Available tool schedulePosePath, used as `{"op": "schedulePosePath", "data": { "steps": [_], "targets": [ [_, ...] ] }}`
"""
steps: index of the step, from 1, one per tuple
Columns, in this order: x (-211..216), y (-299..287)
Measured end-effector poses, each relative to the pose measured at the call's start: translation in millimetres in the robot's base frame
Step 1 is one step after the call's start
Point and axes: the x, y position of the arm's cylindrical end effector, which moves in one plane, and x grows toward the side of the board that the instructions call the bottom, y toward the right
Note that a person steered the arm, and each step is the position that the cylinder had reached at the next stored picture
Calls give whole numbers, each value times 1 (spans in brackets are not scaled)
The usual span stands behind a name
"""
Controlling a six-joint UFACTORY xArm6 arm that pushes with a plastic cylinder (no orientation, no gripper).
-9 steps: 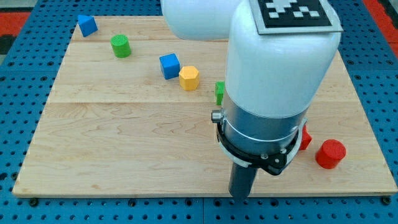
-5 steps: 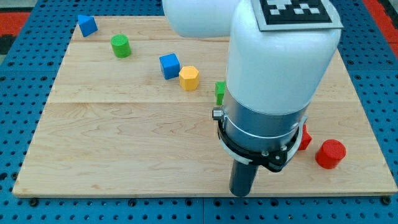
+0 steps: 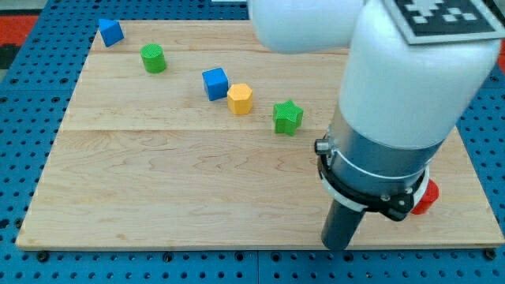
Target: Slide the red star to the red circle
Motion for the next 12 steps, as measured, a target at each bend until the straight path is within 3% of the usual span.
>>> {"op": "schedulePosePath", "data": {
  "steps": [1, 5, 6, 7, 8, 9, 10, 12],
  "targets": [
    [-46, -19],
    [-80, -25],
    [-105, -31],
    [-112, -3],
    [-115, -8],
    [-93, -11],
    [-66, 12],
    [-85, 99]
  ]
}}
